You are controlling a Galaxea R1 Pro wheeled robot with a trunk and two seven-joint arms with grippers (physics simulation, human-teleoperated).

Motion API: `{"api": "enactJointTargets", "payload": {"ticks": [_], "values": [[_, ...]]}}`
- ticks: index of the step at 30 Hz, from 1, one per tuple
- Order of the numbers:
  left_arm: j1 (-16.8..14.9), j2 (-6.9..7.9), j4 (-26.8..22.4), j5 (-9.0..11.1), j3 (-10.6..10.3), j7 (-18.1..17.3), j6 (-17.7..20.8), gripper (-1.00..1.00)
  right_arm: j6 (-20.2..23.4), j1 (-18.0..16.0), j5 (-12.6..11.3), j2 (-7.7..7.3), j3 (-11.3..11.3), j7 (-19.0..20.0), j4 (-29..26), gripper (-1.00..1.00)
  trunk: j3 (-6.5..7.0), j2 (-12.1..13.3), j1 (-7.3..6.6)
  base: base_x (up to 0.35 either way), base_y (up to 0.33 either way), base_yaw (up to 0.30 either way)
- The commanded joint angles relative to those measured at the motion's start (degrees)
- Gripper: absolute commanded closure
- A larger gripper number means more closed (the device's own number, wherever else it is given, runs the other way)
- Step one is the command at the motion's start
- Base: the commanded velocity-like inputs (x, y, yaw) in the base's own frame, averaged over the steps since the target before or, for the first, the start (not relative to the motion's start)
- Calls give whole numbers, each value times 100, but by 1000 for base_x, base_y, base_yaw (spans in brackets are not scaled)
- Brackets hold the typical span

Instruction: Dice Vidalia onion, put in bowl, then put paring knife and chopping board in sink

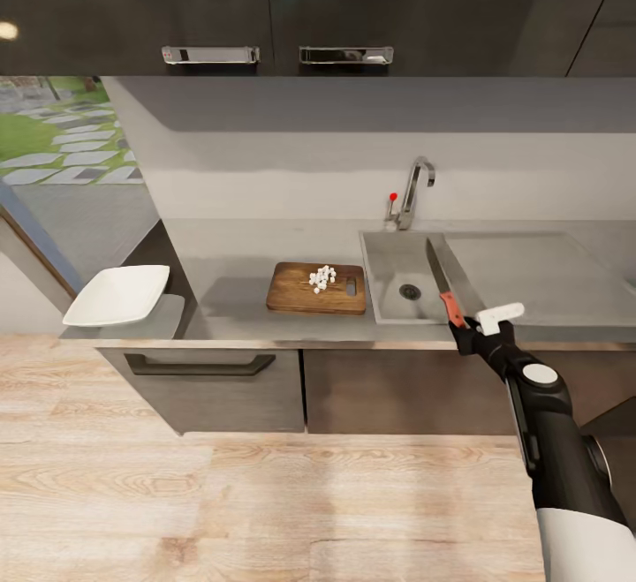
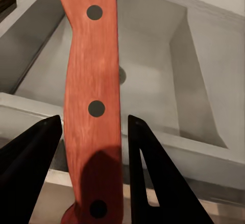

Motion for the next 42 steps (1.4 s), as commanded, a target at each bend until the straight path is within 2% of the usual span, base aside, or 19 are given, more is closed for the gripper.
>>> {"api": "enactJointTargets", "payload": {"ticks": [1,6,8,10,16,42], "values": [[0,-36,-6,29,0,16,-22,-100,14,-5,60,1,3,50,-9,100,-10,-10,3,0,0,0],[2,-78,-11,27,8,11,-77,-100,12,-5,59,2,20,51,-9,100,-10,-10,3,0,0,0],[2,-54,-14,28,9,6,-84,-100,9,-3,59,2,21,52,-9,100,-10,-10,3,5,0,0],[2,46,-59,28,16,-10,-89,-100,7,-5,59,2,22,50,-9,100,-10,-10,3,157,0,0],[2,117,-225,29,18,-38,-75,-100,5,-4,59,2,22,48,-9,100,-10,-10,3,295,0,0],[2,114,-238,28,19,-35,-91,-100,13,-4,59,2,45,55,-9,100,-10,-10,3,313,0,0]]}}
